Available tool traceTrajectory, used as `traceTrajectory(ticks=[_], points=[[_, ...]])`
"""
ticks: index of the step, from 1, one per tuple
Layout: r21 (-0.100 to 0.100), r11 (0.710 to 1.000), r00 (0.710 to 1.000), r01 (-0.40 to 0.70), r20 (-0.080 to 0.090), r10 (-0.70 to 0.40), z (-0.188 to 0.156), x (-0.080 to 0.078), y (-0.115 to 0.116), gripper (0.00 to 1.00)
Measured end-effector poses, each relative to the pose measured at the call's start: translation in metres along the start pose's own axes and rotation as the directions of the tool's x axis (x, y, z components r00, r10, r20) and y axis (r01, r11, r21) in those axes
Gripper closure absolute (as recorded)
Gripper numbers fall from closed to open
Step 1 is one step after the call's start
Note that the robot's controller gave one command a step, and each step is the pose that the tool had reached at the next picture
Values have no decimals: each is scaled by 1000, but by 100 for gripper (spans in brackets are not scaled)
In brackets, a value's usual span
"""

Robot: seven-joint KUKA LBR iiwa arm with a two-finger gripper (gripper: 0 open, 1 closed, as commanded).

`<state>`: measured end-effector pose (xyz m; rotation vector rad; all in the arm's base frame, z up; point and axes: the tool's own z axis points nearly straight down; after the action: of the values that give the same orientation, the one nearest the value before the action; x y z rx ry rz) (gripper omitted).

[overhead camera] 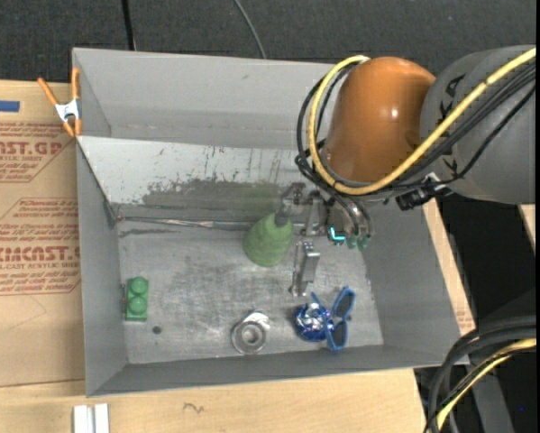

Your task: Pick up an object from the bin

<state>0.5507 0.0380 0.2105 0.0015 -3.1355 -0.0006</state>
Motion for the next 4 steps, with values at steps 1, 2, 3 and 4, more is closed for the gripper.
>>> traceTrajectory(ticks=[1,2,3,4], points=[[1,942,942,335,0,-335,82,58,-69,0],[5,832,832,554,10,-554,134,51,-67,0],[3,833,833,553,7,-553,134,52,-67,100],[4,833,833,553,10,-553,134,51,-67,0]])
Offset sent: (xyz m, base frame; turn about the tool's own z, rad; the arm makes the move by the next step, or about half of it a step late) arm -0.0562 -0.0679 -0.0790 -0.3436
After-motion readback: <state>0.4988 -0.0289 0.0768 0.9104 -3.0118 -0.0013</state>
